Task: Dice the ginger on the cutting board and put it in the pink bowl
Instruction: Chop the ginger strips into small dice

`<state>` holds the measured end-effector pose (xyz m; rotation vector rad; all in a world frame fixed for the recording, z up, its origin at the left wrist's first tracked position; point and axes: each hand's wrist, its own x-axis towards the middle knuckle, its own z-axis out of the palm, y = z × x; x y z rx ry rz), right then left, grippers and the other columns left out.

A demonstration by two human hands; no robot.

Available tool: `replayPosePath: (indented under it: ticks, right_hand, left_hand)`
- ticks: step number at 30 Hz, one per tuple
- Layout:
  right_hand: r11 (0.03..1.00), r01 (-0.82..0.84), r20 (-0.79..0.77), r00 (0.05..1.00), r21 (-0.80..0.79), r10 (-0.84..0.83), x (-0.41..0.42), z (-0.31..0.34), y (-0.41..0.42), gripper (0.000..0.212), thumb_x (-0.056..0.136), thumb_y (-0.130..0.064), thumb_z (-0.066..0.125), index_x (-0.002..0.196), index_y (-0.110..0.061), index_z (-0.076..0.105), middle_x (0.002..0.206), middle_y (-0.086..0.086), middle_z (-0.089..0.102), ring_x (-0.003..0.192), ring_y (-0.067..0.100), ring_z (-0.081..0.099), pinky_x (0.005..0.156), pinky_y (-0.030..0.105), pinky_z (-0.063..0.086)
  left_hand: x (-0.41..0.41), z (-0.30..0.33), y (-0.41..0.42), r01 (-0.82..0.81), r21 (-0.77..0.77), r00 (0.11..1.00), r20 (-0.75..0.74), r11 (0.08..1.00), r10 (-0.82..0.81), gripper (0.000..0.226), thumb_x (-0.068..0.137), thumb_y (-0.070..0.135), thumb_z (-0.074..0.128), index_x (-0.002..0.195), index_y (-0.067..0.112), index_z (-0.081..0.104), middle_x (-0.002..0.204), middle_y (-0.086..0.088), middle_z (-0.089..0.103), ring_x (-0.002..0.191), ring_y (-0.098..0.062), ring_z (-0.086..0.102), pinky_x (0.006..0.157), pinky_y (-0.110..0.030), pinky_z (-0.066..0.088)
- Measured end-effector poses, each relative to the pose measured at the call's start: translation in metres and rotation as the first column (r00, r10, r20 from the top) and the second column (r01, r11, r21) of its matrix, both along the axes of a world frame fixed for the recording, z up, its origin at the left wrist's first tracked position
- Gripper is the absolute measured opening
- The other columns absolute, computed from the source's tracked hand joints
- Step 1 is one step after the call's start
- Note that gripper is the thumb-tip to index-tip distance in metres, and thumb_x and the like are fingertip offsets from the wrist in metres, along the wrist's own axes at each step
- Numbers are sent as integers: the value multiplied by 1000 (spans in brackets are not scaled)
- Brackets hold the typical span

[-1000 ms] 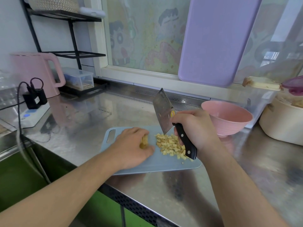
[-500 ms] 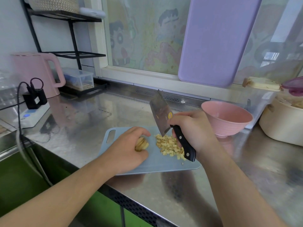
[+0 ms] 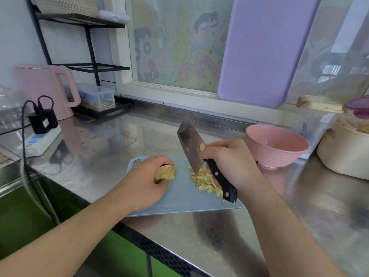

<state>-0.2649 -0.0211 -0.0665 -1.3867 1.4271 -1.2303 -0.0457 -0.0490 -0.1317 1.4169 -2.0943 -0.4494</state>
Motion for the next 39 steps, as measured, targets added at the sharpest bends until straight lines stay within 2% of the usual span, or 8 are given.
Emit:
replayPosePath:
  ticks: [7, 11, 14, 17, 21, 24, 29, 39]
  right_hand:
    - [999, -31, -94, 995, 38, 34, 9, -4, 0, 18, 82, -4, 67, 67, 5, 68, 51, 14, 56, 39, 20, 43, 45, 25, 37]
    - [999, -22, -122, 992, 37, 27, 9, -6, 0, 16, 81, -5, 67, 71, 7, 69, 52, 15, 56, 40, 20, 43, 48, 26, 37]
    - [999, -19, -129, 991, 43, 24, 9, -6, -1, 17, 80, -5, 66, 68, 6, 68, 52, 15, 56, 41, 20, 43, 48, 27, 37]
    - [999, -24, -138, 990, 46, 30, 9, -6, 0, 18, 81, -5, 66, 66, 5, 67, 53, 15, 56, 41, 20, 43, 48, 27, 37]
    - [999, -27, -150, 988, 35, 32, 8, -5, -1, 17, 81, -6, 66, 69, 5, 69, 52, 15, 57, 41, 20, 43, 45, 24, 37]
    - [999, -29, -141, 989, 28, 33, 8, -5, 0, 18, 82, -5, 66, 66, 4, 68, 52, 15, 56, 40, 20, 43, 44, 24, 37]
    - [999, -33, -182, 983, 15, 35, 7, -7, -2, 18, 81, -7, 66, 74, 10, 66, 54, 16, 54, 44, 21, 42, 49, 29, 38]
    - [996, -83, -374, 923, 35, 90, 26, -18, 1, 19, 74, -12, 59, 72, 8, 61, 54, 16, 50, 43, 23, 43, 47, 37, 40]
  left_hand:
    - [-2, -6, 6, 9, -34, 1000, -19, 999, -10, 36, 91, 49, 70, 124, 47, 55, 126, 35, 51, 120, 5, 46, 97, -21, 40]
    - [-5, -2, 8, 5, -77, 1000, 13, 997, -4, 19, 102, 37, 61, 119, 44, 59, 103, 31, 58, 98, 9, 54, 76, -11, 39]
    - [-4, 1, 11, -24, -46, 998, 55, 999, 26, 27, 103, 35, 58, 127, 47, 55, 96, 28, 60, 88, 5, 56, 64, -14, 39]
    - [-1, 1, 15, -6, -21, 987, 158, 1000, 10, 48, 102, 34, 54, 146, 50, 43, 124, 34, 55, 111, 3, 54, 82, -10, 41]
    - [1, -1, 14, 37, -11, 976, 214, 999, -34, 56, 104, 35, 50, 157, 46, 35, 161, 36, 28, 149, 9, 25, 117, -18, 29]
    - [1, -1, 15, 15, -9, 980, 199, 1000, -13, 62, 104, 50, 50, 161, 44, 28, 163, 37, 21, 150, 9, 21, 119, -20, 26]
    - [5, -3, 15, -116, -40, 990, 81, 992, 119, 50, 101, 52, 51, 148, 39, 45, 148, 29, 42, 138, -2, 41, 110, -37, 44]
    - [1, -4, 16, -49, -3, 956, 289, 999, 47, 64, 104, 58, 37, 162, 35, 23, 159, 20, 24, 149, -9, 16, 124, -34, 19]
